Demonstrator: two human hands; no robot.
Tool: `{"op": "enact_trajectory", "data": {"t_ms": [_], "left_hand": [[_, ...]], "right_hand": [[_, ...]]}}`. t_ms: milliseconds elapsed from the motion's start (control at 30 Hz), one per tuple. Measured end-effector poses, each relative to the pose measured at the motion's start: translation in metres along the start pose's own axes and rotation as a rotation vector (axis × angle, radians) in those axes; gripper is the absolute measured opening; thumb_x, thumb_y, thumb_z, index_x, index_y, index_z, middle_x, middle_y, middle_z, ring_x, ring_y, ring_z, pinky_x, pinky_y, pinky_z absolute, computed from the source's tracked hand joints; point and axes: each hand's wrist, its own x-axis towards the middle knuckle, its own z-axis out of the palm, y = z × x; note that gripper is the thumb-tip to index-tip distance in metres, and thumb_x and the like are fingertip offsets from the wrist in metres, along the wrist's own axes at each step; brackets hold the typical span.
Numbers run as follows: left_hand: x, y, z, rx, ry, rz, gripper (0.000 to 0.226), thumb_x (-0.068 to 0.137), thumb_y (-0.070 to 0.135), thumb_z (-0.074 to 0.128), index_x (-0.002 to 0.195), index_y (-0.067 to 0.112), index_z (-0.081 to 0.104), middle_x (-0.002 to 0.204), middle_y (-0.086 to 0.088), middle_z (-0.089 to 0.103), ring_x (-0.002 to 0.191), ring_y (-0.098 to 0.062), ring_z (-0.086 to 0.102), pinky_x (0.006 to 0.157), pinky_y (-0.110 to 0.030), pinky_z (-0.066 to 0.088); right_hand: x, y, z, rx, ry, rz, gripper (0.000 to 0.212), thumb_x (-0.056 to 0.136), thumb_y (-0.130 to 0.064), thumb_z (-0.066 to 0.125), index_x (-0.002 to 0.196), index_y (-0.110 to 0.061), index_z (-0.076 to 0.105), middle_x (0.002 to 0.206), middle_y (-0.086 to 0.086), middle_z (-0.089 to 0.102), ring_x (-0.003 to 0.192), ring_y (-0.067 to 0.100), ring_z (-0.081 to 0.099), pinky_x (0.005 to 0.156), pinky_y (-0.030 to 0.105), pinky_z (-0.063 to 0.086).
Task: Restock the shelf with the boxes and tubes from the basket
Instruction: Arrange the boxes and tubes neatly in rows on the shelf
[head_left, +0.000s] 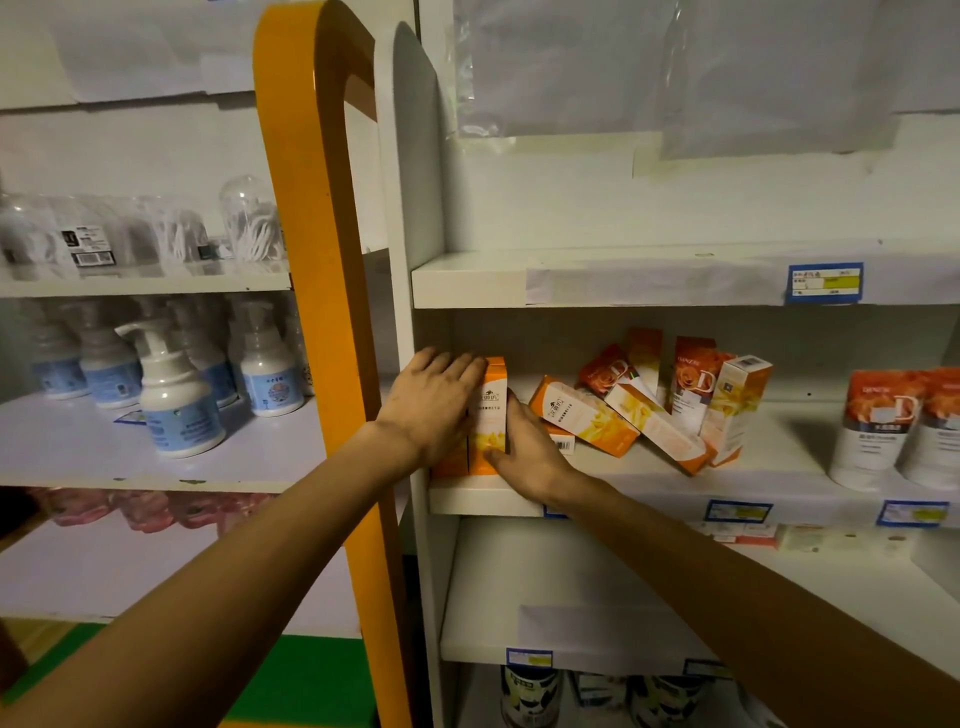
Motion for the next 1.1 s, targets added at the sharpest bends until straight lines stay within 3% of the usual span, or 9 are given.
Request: {"op": "enact_trajectory", "data": {"t_ms": [100, 167, 333, 467, 600, 833, 1033, 1100], "left_hand": [[-0.001, -0.001, 0.0, -0.05, 0.02, 0.003, 0.074, 0.096, 0.048, 0.05, 0.156, 0.017, 0.019, 0.159, -0.007, 0.031, 0.146, -0.024, 0.03, 0.122, -0.039, 0.009], [-0.001, -0.001, 0.0, -0.079, 0.017, 0.0, 0.076, 0.094, 0.053, 0.051, 0.155, 0.017, 0.022, 0.158, -0.006, 0.033, 0.146, -0.024, 0.03, 0.122, -0.039, 0.009], [0.005, 0.003, -0.005, -0.192, 0.037, -0.043, 0.067, 0.091, 0.065, 0.048, 0.14, 0.019, 0.042, 0.141, -0.005, 0.052, 0.133, -0.024, 0.045, 0.118, -0.04, 0.024], [0.008, 0.007, -0.008, -0.268, 0.009, -0.079, 0.069, 0.089, 0.067, 0.05, 0.138, 0.018, 0.042, 0.141, -0.006, 0.051, 0.133, -0.025, 0.046, 0.117, -0.04, 0.026], [0.003, 0.008, -0.004, -0.261, -0.006, -0.081, 0.074, 0.087, 0.068, 0.053, 0.141, 0.02, 0.037, 0.145, -0.005, 0.048, 0.135, -0.025, 0.044, 0.12, -0.039, 0.022], [0.003, 0.009, -0.005, -0.293, 0.001, -0.095, 0.073, 0.086, 0.066, 0.057, 0.139, 0.021, 0.038, 0.143, -0.004, 0.049, 0.133, -0.024, 0.046, 0.117, -0.038, 0.027], [0.004, 0.01, -0.003, -0.301, 0.042, -0.105, 0.073, 0.084, 0.067, 0.059, 0.137, 0.02, 0.04, 0.139, -0.004, 0.052, 0.131, -0.024, 0.048, 0.116, -0.04, 0.029], [0.004, 0.01, -0.002, -0.305, 0.034, -0.106, 0.074, 0.084, 0.067, 0.059, 0.137, 0.021, 0.04, 0.14, -0.004, 0.051, 0.131, -0.024, 0.048, 0.116, -0.039, 0.029]], "right_hand": [[-0.006, -0.003, -0.018, -0.089, -0.017, -0.008, 0.09, 0.083, -0.012, 0.071, 0.155, -0.019, 0.018, 0.15, 0.006, 0.039, 0.138, 0.026, 0.04, 0.112, 0.043, 0.04], [-0.009, -0.003, -0.038, -0.174, 0.062, -0.046, 0.092, 0.082, -0.008, 0.07, 0.157, -0.02, 0.017, 0.155, 0.006, 0.035, 0.141, 0.025, 0.036, 0.113, 0.042, 0.039], [-0.006, 0.019, -0.084, -0.493, 0.237, -0.138, 0.073, 0.086, -0.014, 0.066, 0.151, -0.017, 0.033, 0.153, 0.004, 0.038, 0.14, 0.023, 0.032, 0.114, 0.036, 0.032], [0.001, 0.036, -0.094, -0.674, 0.099, -0.048, 0.065, 0.09, -0.032, 0.065, 0.147, -0.015, 0.036, 0.148, 0.008, 0.044, 0.138, 0.029, 0.033, 0.114, 0.042, 0.03], [0.007, 0.04, -0.096, -0.721, -0.015, -0.011, 0.057, 0.091, -0.034, 0.063, 0.141, -0.019, 0.039, 0.138, 0.009, 0.054, 0.129, 0.028, 0.043, 0.107, 0.041, 0.036], [0.004, 0.045, -0.107, -0.434, 0.035, -0.02, 0.052, 0.088, -0.028, 0.07, 0.136, -0.025, 0.051, 0.131, 0.002, 0.061, 0.117, 0.022, 0.059, 0.096, 0.04, 0.053], [0.002, 0.032, -0.113, 0.116, 0.135, 0.081, 0.051, 0.082, -0.015, 0.079, 0.126, -0.014, 0.053, 0.113, 0.002, 0.064, 0.101, 0.017, 0.064, 0.082, 0.029, 0.058], [0.0, 0.03, -0.106, 0.198, 0.134, 0.108, 0.051, 0.081, -0.013, 0.08, 0.125, -0.013, 0.052, 0.115, 0.003, 0.064, 0.103, 0.018, 0.064, 0.085, 0.032, 0.058]]}}
